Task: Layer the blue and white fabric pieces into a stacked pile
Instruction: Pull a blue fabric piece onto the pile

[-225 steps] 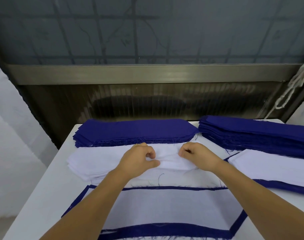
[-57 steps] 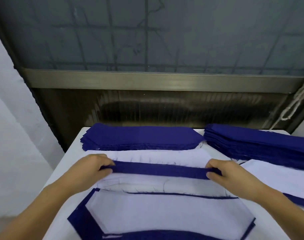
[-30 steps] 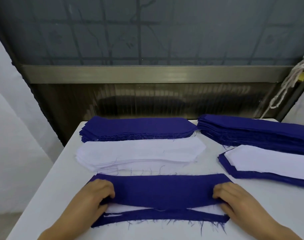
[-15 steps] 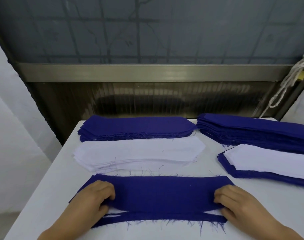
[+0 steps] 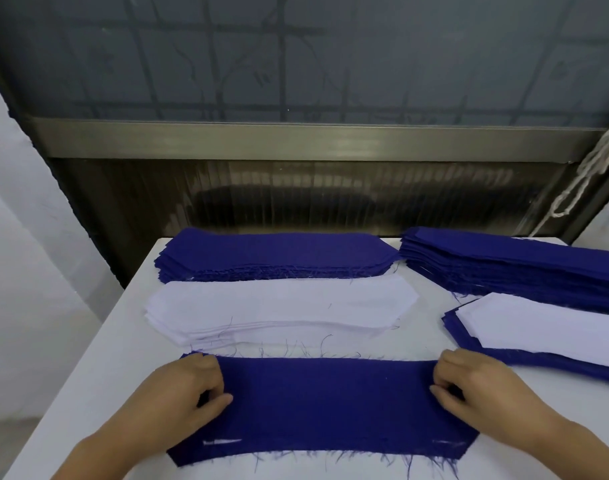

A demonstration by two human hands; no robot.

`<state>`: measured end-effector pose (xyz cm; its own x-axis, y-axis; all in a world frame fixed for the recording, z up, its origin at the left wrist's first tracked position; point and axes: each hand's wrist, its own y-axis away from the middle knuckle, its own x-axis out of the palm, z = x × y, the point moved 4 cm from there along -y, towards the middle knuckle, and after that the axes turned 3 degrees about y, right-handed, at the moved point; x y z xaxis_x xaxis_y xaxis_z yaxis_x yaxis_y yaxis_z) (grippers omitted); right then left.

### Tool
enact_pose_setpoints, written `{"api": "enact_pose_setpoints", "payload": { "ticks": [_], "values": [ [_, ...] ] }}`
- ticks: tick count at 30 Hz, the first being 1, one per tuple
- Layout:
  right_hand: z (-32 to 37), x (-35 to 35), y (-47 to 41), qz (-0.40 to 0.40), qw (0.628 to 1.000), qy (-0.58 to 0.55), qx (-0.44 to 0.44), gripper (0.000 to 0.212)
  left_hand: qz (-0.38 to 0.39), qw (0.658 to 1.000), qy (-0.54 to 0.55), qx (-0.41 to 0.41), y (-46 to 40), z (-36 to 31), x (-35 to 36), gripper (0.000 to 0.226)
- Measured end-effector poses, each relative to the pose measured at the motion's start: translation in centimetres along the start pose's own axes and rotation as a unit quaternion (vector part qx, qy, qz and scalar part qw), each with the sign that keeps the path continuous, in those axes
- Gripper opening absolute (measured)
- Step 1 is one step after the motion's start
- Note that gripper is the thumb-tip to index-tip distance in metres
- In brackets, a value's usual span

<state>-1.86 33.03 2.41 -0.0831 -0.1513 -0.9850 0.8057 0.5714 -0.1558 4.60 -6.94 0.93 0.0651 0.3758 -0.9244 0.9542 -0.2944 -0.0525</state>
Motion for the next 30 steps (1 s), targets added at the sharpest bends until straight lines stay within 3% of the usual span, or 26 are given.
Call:
{"api": "enact_pose_setpoints", "payload": {
  "ticks": [6, 11, 18, 24, 30],
  "values": [
    [0.0, -1.0, -7.5, -0.069, 0.994, -0.079, 0.034, 0.006, -0.074, 0.997, -0.013, 0.012, -6.6, -2.4, -1.9, 0.009],
    [-0.4, -0.5, -15.7, -0.093, 0.987, -0.110, 0.067, 0.006, -0.152, 0.988, -0.001, 0.010, -14.5, -3.1, -3.2, 0.021],
    [-1.2, 2.1, -22.4, -0.025, 0.987, -0.124, 0.104, 0.009, -0.103, 0.992, 0.045, -0.051, -22.4, -1.6, -1.8, 0.020],
    [-1.9, 3.4, -23.5, 0.007, 0.983, -0.141, 0.119, 0.007, -0.096, 0.988, 0.081, -0.091, -23.9, -0.8, -0.7, 0.011],
    [-2.4, 3.5, -24.5, 0.024, 0.980, -0.150, 0.128, 0.004, -0.091, 0.985, 0.095, -0.110, -24.5, -1.0, -0.9, 0.020]
  ]
}}
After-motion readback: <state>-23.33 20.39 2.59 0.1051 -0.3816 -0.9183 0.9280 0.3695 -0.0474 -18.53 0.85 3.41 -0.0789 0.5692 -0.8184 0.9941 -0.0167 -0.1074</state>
